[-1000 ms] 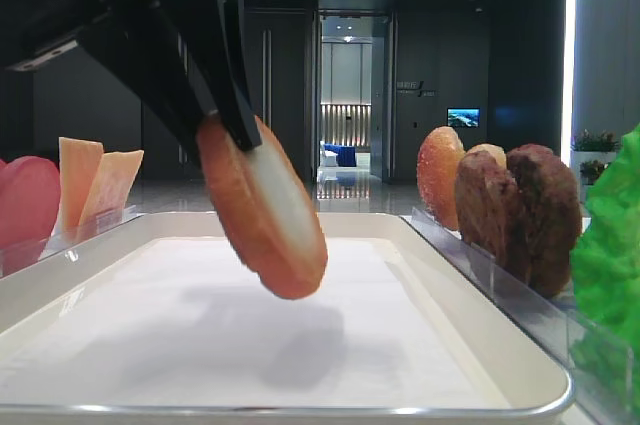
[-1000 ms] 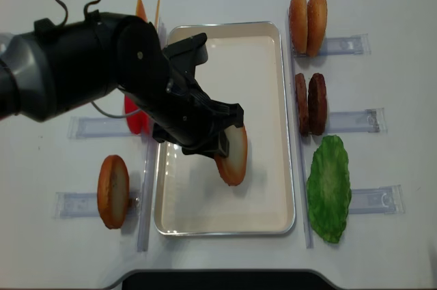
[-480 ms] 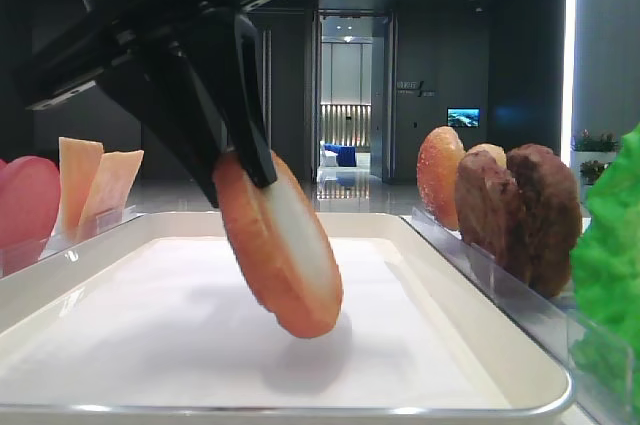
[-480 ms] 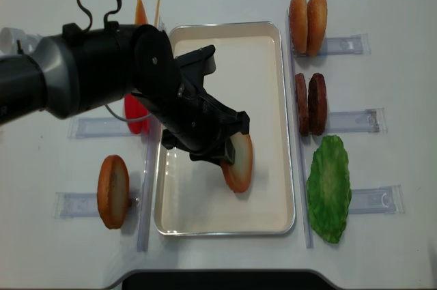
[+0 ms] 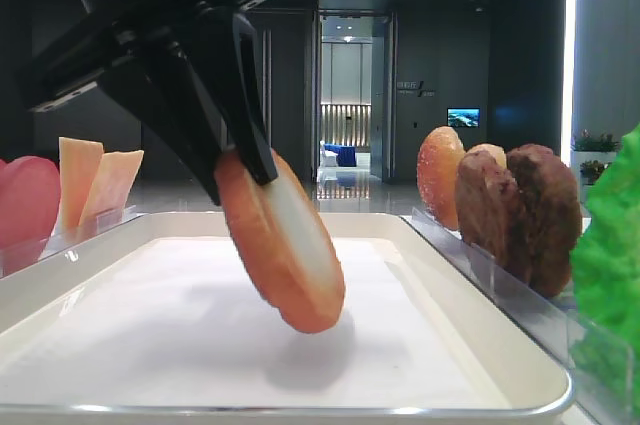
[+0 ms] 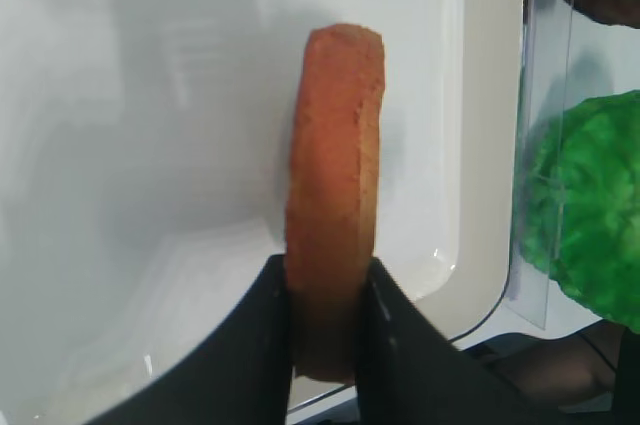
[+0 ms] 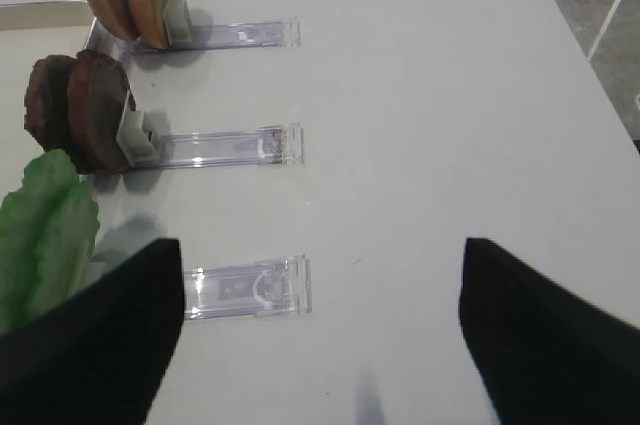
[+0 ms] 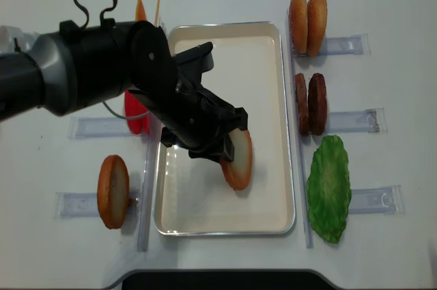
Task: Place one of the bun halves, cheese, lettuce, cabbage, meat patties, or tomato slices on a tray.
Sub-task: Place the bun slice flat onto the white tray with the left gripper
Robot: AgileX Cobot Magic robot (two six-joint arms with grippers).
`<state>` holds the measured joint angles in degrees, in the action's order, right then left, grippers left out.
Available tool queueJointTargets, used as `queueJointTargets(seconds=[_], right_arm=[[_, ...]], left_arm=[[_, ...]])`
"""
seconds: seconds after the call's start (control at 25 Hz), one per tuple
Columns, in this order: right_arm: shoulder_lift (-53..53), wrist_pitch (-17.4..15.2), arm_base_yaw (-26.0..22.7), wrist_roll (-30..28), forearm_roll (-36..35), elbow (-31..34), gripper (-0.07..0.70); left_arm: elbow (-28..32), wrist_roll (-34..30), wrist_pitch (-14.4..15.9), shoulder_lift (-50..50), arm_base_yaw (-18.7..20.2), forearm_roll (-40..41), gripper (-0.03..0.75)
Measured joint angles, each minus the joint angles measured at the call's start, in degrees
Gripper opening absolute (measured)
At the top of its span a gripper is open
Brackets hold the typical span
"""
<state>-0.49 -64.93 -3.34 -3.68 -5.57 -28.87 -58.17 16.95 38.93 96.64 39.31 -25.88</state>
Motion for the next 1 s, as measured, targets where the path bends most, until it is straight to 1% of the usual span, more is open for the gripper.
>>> queueJointTargets(seconds=[0.16,0.8,1.0], right_arm=[[0.0,0.0,0.0,0.0,0.0,0.0,0.539],[0.0,0.0,0.0,0.0,0.0,0.0,0.539],[0.0,0.0,0.0,0.0,0.0,0.0,0.539]], left_arm=[[0.0,-2.0,0.6,1.4,0.0,-1.6,0.129],[-0.3,-2.7,0.6,3.1,0.0,-2.4,0.130],[-0.3,-2.7,2.1,3.1,-0.4,-2.1,0.147]])
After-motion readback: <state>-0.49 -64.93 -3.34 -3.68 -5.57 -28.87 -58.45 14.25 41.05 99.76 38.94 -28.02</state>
